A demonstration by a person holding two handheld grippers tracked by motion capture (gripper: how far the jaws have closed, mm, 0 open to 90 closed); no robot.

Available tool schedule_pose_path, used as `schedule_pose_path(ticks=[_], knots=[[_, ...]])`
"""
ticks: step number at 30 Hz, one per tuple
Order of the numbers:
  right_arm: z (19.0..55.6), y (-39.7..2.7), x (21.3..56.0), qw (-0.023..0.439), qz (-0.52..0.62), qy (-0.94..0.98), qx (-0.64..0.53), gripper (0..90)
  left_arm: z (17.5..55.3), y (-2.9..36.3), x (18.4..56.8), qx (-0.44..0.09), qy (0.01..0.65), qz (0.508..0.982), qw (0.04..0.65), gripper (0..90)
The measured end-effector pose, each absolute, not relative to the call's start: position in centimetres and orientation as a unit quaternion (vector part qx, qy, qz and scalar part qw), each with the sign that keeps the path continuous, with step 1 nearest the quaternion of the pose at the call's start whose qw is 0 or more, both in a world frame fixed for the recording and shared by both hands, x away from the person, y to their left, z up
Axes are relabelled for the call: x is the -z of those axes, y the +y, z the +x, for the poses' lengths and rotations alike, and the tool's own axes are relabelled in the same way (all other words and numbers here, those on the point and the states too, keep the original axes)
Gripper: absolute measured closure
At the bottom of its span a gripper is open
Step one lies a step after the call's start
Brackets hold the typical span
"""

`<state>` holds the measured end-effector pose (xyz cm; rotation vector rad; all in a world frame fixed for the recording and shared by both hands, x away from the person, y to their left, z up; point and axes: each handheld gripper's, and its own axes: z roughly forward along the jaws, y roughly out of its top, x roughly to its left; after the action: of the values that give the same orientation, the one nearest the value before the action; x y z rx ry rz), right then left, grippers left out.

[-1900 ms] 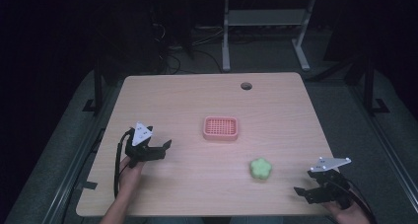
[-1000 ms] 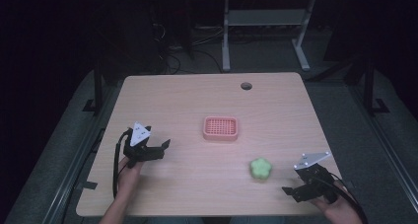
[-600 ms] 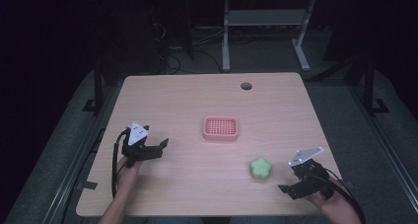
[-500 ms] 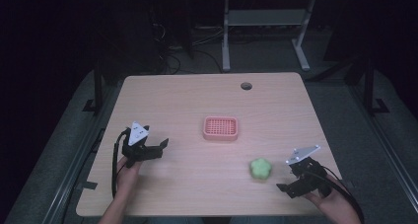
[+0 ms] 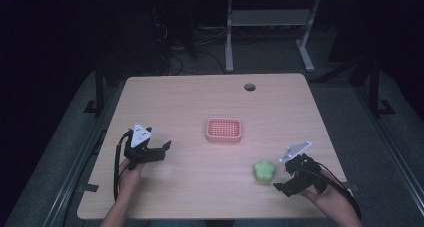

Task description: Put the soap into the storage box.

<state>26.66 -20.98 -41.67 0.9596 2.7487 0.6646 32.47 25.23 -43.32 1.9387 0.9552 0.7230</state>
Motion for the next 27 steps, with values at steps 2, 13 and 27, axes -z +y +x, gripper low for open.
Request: schedule_pose_path(ticks=[2,13,27], knots=[[26.9,-20.6,41.6,0.077,0.317,0.919,-0.220,16.0,32.5,25.2,43.3,-0.288,0.381,0.773,0.418,14.3],[28.0,-18.8,41.8,0.067,0.308,0.926,-0.207,15.4,32.5,25.4,43.3,-0.289,0.382,0.772,0.418,14.3],[29.2,-17.0,42.1,0.062,0.302,0.932,-0.191,15.1,32.5,25.4,43.2,-0.288,0.383,0.770,0.420,14.3]])
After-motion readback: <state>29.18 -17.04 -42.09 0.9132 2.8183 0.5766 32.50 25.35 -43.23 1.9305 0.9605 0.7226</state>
